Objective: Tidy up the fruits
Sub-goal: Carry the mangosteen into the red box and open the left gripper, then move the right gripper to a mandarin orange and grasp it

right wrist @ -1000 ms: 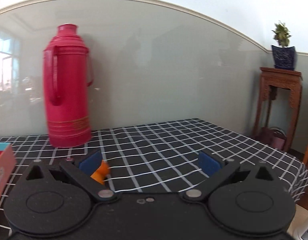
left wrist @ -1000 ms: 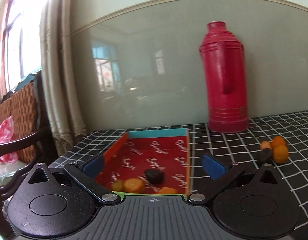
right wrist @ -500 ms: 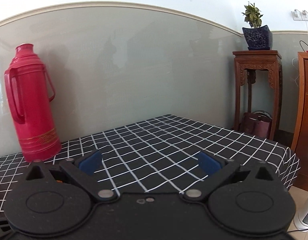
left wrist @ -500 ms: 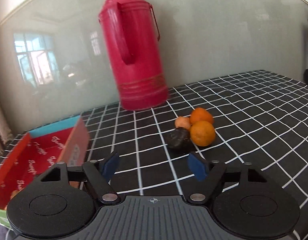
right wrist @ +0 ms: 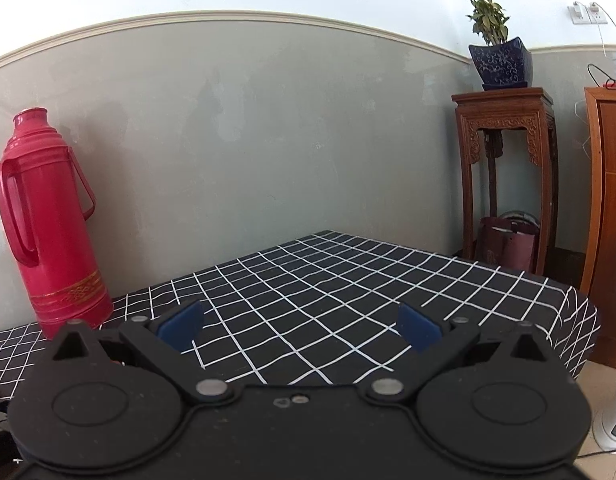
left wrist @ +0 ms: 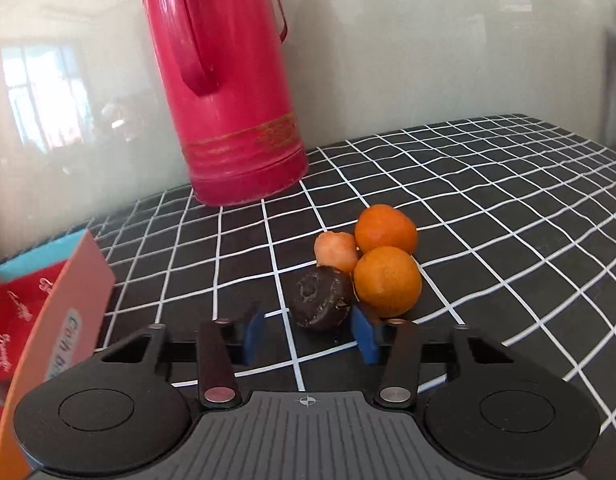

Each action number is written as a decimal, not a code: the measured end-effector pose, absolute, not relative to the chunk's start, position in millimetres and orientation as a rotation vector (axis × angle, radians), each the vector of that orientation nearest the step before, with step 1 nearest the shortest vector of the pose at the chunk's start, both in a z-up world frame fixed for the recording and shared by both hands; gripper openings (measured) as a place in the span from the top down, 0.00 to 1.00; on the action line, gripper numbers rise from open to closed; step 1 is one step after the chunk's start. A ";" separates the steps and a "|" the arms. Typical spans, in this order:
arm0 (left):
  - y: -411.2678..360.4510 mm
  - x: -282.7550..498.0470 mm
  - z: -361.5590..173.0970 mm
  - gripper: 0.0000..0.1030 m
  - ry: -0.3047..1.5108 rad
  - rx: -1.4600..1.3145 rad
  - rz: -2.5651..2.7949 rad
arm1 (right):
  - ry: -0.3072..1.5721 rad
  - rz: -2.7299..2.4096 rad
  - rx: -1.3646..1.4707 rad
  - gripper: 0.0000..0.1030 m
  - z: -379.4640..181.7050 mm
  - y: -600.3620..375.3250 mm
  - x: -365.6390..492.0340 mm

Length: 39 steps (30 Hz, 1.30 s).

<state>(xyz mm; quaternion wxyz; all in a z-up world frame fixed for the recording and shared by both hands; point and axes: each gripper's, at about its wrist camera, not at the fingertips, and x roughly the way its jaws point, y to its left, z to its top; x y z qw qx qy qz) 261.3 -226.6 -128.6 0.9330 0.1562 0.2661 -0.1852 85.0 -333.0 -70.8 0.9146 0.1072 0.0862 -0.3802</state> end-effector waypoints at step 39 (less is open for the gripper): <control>-17.7 288.7 -98.1 0.41 0.600 -0.025 0.261 | 0.229 -0.583 0.120 0.06 -70.9 -263.1 131.1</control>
